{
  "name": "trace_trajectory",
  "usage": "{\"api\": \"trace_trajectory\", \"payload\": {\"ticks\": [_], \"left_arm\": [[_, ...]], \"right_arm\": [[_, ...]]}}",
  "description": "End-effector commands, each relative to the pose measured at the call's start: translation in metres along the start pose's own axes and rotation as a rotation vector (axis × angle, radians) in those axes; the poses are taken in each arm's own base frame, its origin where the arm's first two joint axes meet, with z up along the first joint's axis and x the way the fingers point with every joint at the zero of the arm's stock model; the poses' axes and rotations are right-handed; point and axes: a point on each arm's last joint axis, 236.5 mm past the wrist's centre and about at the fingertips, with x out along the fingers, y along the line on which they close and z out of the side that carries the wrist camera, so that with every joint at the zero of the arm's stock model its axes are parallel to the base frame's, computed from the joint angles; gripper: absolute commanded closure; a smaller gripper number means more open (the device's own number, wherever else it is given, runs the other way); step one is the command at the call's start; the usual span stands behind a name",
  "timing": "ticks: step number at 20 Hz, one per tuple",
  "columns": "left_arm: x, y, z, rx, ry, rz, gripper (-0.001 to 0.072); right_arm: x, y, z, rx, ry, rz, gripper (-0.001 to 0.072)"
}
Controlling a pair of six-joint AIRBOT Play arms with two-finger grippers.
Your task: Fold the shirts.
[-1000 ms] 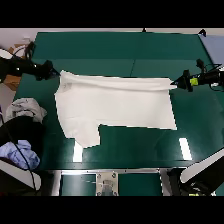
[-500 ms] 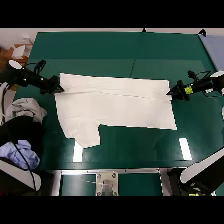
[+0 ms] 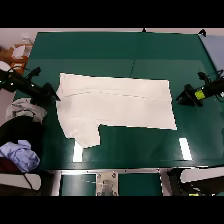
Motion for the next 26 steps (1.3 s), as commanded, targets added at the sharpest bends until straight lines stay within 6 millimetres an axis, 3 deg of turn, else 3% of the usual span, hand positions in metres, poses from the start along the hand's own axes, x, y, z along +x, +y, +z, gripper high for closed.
{"api": "trace_trajectory", "payload": {"ticks": [1,4,7,10,13,16,18,21,23,24,26], "left_arm": [[0.001,0.021,-0.062,-0.076,-0.045,0.045,0.0230],[0.021,0.027,-0.118,-0.123,-0.093,0.059,0.0230],[0.050,0.022,-0.143,-0.171,-0.172,-0.017,0.0230],[0.078,0.015,-0.147,-0.253,-0.210,-0.135,0.0231],[0.097,0.018,-0.142,-0.336,-0.275,-0.202,0.0231],[0.103,0.008,-0.136,-0.386,-0.327,-0.307,0.0231],[0.109,0.006,-0.143,-0.404,-0.307,-0.331,0.0232],[0.113,0.002,-0.152,-0.401,-0.270,-0.343,0.0232],[0.112,0.008,-0.146,-0.409,-0.302,-0.325,0.0235],[0.112,0.010,-0.143,-0.409,-0.317,-0.316,0.0334],[0.119,0.008,-0.136,-0.382,-0.349,-0.279,0.0343]], "right_arm": [[0.002,-0.028,-0.059,0.110,-0.104,-0.048,0.0452],[0.027,-0.049,-0.121,0.259,-0.160,-0.028,0.0401],[0.060,-0.057,-0.148,0.319,-0.248,0.008,0.0400],[0.082,-0.045,-0.148,0.373,-0.314,0.128,0.0398],[0.089,-0.044,-0.134,0.445,-0.396,0.191,0.0340],[0.087,-0.040,-0.116,0.461,-0.486,0.208,0.0341],[0.086,-0.032,-0.105,0.469,-0.531,0.230,0.0340],[0.097,-0.033,-0.102,0.487,-0.524,0.214,0.0342],[0.104,-0.038,-0.104,0.513,-0.499,0.205,0.0343],[0.107,-0.039,-0.104,0.531,-0.489,0.205,0.0343],[0.111,-0.041,-0.104,0.547,-0.478,0.203,0.0359]]}}
